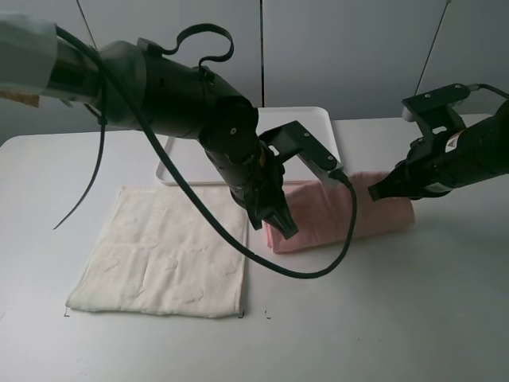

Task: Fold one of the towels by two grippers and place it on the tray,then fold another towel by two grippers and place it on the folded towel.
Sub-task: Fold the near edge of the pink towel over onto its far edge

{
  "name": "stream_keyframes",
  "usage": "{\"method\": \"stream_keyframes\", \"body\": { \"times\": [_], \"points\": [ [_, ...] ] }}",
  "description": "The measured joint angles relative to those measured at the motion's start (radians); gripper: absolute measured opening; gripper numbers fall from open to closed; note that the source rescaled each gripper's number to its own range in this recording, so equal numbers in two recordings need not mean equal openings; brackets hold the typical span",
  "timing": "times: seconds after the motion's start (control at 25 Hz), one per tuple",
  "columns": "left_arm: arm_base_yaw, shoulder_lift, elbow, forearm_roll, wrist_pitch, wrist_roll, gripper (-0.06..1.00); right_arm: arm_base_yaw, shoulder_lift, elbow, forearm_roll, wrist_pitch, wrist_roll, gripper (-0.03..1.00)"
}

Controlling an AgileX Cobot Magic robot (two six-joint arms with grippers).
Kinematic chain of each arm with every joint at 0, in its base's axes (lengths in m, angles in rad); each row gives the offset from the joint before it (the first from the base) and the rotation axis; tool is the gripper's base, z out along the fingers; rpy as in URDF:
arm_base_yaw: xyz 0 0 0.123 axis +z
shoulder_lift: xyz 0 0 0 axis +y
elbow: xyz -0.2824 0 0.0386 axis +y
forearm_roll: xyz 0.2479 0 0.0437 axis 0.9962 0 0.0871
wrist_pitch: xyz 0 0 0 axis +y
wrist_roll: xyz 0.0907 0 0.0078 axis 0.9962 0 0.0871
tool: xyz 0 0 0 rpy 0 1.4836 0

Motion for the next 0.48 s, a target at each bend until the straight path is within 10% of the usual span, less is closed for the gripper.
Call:
{"method": "stream_keyframes", "body": {
  "times": [0.12, 0.24, 0.4, 0.48],
  "points": [
    [0.015, 0.000, 0.000, 0.016, -0.040, -0.038, 0.03, 0.000, 0.037, 0.000, -0.026, -0.053, 0.002, 0.01],
    [0.031, 0.000, 0.000, 0.036, -0.056, -0.067, 0.27, 0.000, 0.063, 0.000, -0.036, -0.124, -0.015, 0.18],
    [0.054, 0.000, 0.000, 0.091, -0.061, -0.171, 0.88, 0.000, 0.069, -0.002, -0.040, -0.235, -0.035, 0.81],
    [0.063, 0.000, 0.000, 0.137, -0.064, -0.257, 0.95, 0.000, 0.071, -0.004, -0.022, -0.252, -0.038, 0.96]
  ]
}}
